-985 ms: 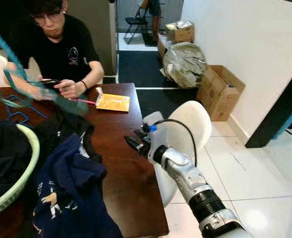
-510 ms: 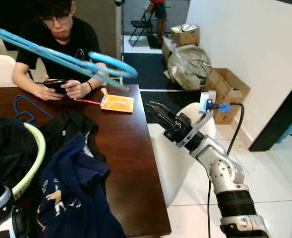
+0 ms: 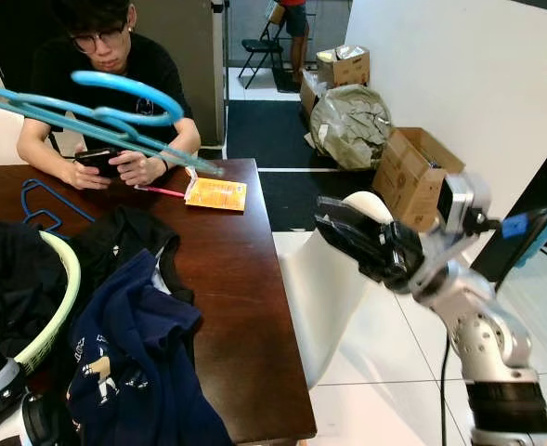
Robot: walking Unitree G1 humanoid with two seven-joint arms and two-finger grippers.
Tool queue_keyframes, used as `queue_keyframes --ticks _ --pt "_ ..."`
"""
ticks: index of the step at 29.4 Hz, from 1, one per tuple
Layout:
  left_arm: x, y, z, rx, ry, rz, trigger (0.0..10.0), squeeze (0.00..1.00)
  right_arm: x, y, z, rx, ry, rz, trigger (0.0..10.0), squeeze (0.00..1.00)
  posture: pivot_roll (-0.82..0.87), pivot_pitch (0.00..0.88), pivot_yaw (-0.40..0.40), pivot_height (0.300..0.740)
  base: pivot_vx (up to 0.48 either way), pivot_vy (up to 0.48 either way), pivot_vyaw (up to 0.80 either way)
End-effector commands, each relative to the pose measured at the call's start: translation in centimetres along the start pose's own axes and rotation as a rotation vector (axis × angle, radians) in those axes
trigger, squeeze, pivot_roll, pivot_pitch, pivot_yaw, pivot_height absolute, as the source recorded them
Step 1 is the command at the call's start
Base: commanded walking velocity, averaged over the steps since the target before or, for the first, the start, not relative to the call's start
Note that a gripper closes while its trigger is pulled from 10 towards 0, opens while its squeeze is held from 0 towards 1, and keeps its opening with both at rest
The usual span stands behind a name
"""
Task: Hang hanger
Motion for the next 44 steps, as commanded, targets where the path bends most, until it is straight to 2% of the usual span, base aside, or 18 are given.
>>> queue_keyframes --ticks 1,3,4,5,8,11,12,19,21,24,25,27,31,33,40,41,44 --pt "0.1 -0.1 0.0 -0.023 0.006 0.002 0.0 0.0 1.2 0.5 -0.5 -0.081 0.022 -0.009 10.0 0.0 0.11 0.0 -0.015 0.74 0.0 0.0 0.0" --pt "0.1 -0.3 0.0 -0.039 0.013 0.002 0.0 0.0 4.5 1.5 -1.1 -0.254 0.051 -0.029 10.0 0.0 0.12 0.0 -0.011 0.74 0.0 0.0 0.0" --pt "0.1 -0.3 0.0 -0.039 0.013 0.002 0.0 0.0 4.5 1.5 -1.1 -0.254 0.051 -0.029 10.0 0.0 0.12 0.0 -0.011 0.74 0.0 0.0 0.0" --pt "0.2 -0.4 0.0 -0.046 0.015 0.002 0.0 0.0 5.4 1.7 -1.6 -0.311 0.067 -0.037 10.0 0.0 0.12 0.0 -0.011 0.74 0.0 0.0 0.0" --pt "0.1 -1.1 -0.3 -0.078 0.031 -0.007 0.0 0.0 7.2 1.6 -2.3 -0.409 0.064 -0.04 10.0 0.0 0.11 0.0 -0.007 0.74 0.0 0.0 0.0" --pt "0.0 -1.4 -0.4 -0.091 0.039 -0.014 0.0 0.0 7.9 1.5 -2.6 -0.441 0.061 -0.038 10.0 0.0 0.11 0.0 -0.007 0.74 0.0 0.0 0.0" --pt "-0.2 -1.8 -0.6 -0.106 0.051 -0.015 0.0 0.0 8.9 1.6 -3.2 -0.432 0.032 -0.007 10.0 0.0 0.11 0.0 -0.007 0.74 0.0 0.0 0.0" --pt "-0.5 -2.7 -1.0 -0.144 0.066 -0.02 0.0 0.0 10.8 2.0 -3.7 -0.403 -0.037 0.051 10.0 0.0 0.11 0.0 -0.006 0.74 0.0 0.0 0.0" --pt "-0.5 -2.7 -1.0 -0.144 0.066 -0.02 0.0 0.0 10.8 2.0 -3.7 -0.403 -0.037 0.051 10.0 0.0 0.11 0.0 -0.006 0.74 0.0 0.0 0.0" --pt "-0.6 -3.1 -1.2 -0.16 0.074 -0.023 0.0 0.0 11.9 3.6 -4.3 -0.306 -0.038 0.155 10.0 0.0 0.1 0.0 -0.006 0.74 0.0 0.0 0.0" --pt "-0.6 -3.1 -1.2 -0.16 0.074 -0.023 0.0 0.0 11.9 3.6 -4.3 -0.306 -0.038 0.155 10.0 0.0 0.1 0.0 -0.006 0.74 0.0 0.0 0.0" --pt "-0.7 -3.3 -1.3 -0.168 0.078 -0.023 0.0 0.0 12.2 4.6 -4.7 -0.236 -0.042 0.219 10.0 0.0 0.1 0.0 -0.01 0.74 0.0 0.0 0.0" --pt "-0.8 -3.4 -1.4 -0.176 0.079 -0.022 0.0 0.0 12.6 4.9 -4.8 -0.222 -0.052 0.238 10.0 0.0 0.1 0.0 -0.01 0.74 0.0 0.0 0.0" --pt "-0.9 -3.6 -1.5 -0.185 0.082 -0.023 0.0 0.0 13.3 4.9 -5.3 -0.217 -0.045 0.252 10.0 0.0 0.1 0.0 -0.014 0.74 0.0 0.0 0.0" --pt "-1.0 -3.8 -1.6 -0.192 0.085 -0.026 0.0 0.0 13.9 4.8 -6.3 -0.222 -0.01 0.25 10.0 0.0 0.1 0.0 -0.013 0.74 0.0 0.0 0.0" --pt "-1.1 -4.0 -1.6 -0.199 0.087 -0.025 0.0 0.0 14.2 3.6 -7.1 -0.218 0.016 0.216 10.0 0.0 0.1 0.0 -0.015 0.74 0.0 0.0 0.0" --pt "-1.2 -4.1 -1.7 -0.204 0.089 -0.024 0.0 0.0 14.2 2.8 -7.3 -0.209 0.024 0.194 10.0 0.0 0.1 0.0 -0.015 0.74 0.0 0.0 0.0"
Point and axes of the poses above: a point about 5 cm out from each wrist's last joint towards the gripper, its own x axis pointing out of the wrist towards the gripper, its own y axis along the axis of the wrist's last joint, z = x × y, the point moved 5 cm from there along x, pointing out of the wrist towards the gripper, and after that the axes turned 14 degrees about -x, right-handed, at the moved point
